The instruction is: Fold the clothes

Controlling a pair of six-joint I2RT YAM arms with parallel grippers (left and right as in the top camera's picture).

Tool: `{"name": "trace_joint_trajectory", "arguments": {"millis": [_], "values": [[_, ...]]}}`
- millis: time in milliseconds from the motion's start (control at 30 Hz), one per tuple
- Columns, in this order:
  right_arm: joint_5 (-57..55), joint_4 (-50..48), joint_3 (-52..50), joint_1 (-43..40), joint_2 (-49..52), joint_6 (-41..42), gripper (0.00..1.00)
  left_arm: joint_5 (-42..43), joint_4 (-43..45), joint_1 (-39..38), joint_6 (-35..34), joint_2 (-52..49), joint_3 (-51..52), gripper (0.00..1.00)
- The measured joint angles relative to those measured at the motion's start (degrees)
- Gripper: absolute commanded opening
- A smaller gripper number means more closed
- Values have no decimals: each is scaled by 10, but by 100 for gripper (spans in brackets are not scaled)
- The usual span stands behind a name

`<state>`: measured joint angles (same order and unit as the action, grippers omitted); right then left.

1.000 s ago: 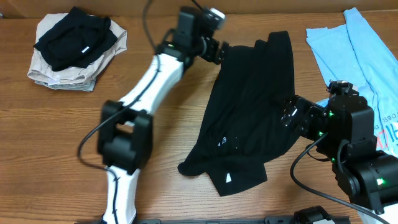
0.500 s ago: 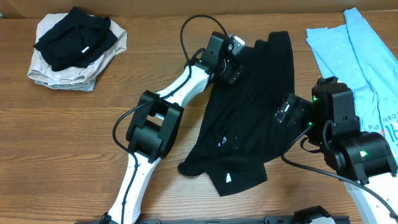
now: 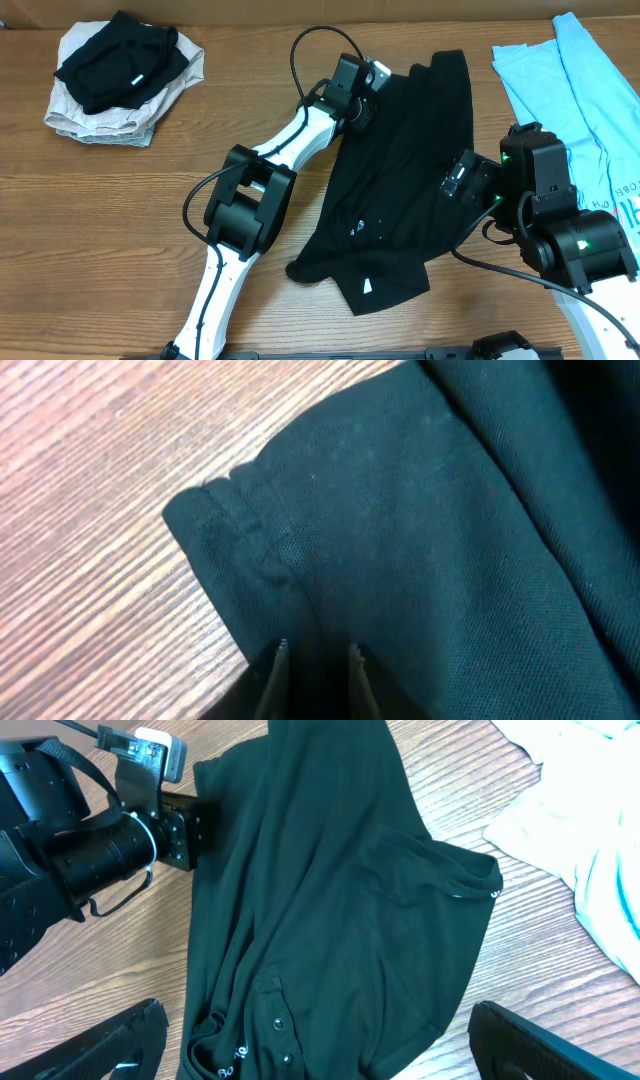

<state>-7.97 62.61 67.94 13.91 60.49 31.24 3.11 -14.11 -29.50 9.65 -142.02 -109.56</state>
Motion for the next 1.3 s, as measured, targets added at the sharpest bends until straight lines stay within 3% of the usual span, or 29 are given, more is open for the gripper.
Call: {"name": "trace_joint_trajectory", "arguments": {"millis": [167,500,600,800,900,1000,1167,1300], "values": [[0,0,0,0,0,0,100,0,-7,0,1,0,0,4],[0,0,0,0,0,0,99,-47,-52,2,-21,0,-14,4],[0,-1,0,0,0,0,99,-86,-116,8,-45,2,-35,4],[-1,-9,0,0,16,0,97,-135,-349,68,-72,20,-115,4],[0,-23,1,0,82,-14,96,-162,-530,153,-95,70,-187,4],[0,-54,1,0,169,-30,95,-171,-621,206,-117,115,-206,4],[19,-77,1,0,304,-41,95,-178,-705,248,-132,132,-210,4],[33,-75,1,0,378,-43,88,-203,-756,264,-158,132,-210,4]]}}
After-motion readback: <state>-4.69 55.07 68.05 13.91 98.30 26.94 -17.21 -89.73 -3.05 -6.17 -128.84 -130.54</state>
